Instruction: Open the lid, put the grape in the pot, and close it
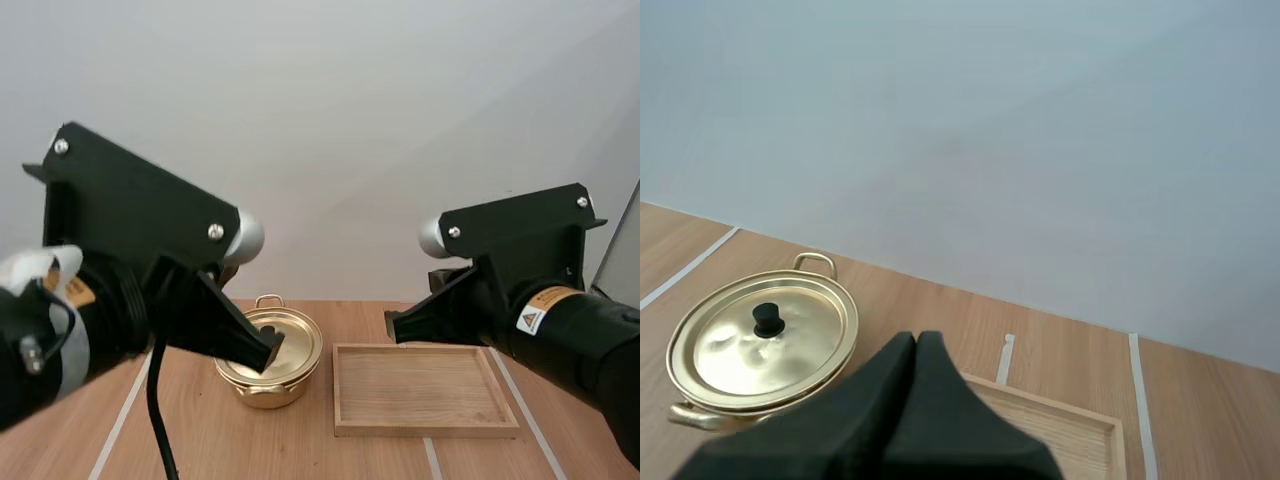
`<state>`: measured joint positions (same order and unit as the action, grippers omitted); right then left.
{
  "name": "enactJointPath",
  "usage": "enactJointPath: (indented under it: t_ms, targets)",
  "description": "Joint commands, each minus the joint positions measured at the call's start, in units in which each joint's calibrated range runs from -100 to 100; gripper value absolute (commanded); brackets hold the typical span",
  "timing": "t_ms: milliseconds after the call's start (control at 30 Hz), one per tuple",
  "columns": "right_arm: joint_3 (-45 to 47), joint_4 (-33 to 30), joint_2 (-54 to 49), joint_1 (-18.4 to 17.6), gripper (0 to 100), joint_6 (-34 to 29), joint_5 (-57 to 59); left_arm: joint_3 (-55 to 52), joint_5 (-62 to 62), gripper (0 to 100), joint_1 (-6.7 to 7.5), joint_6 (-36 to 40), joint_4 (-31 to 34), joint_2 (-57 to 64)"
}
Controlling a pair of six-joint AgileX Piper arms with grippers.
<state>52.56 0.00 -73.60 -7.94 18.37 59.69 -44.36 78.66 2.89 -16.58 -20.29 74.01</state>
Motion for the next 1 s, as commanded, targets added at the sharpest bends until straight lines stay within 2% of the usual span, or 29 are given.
enactJointPath:
  t_ms: [0, 167, 233, 333, 433, 533, 733, 867, 967]
  targets:
    - [3.53, -1.19, -4.66, 0.23, 0, -0.48, -2.37, -6.42, -6.04, 0, 0.11, 1.63, -0.14, 5.88]
    - [7.40, -1.19, -12.29, 0.23, 0, -0.48, -7.04, -13.81, -24.05, 0, 0.11, 8.26, -0.14, 16.15]
    - [9.17, -1.19, -15.84, 0.72, 0, -0.48, -9.65, -15.83, -27.00, 0, 0.10, 8.34, -0.14, 19.40]
    - [11.10, -1.19, -20.40, 1.82, 0, -0.48, -12.91, -17.63, -27.69, 0, -0.34, 8.25, -0.14, 23.28]
    - [11.98, -0.71, -25.69, 3.11, 0, -0.48, -15.02, -17.99, -27.63, 0, -1.44, 8.25, -0.14, 25.99]
    - [11.76, -0.61, -26.40, 3.93, 0, -0.48, -15.29, -17.99, -28.99, 0, -2.52, 8.25, -0.14, 25.99]
    - [11.21, -0.44, -26.40, 5.25, 0, -0.48, -10.43, -18.33, -23.21, 0, -2.77, 7.83, 0.00, 25.99]
    - [16.04, 0.46, -26.40, 5.35, 0, -0.48, -19.30, -24.22, -34.61, 0, -2.77, 7.83, -0.44, 25.99]
    - [24.45, 0.46, -26.40, 5.35, 0, -0.48, -28.35, -32.90, -48.13, 0, -2.77, 7.83, -0.44, 25.99]
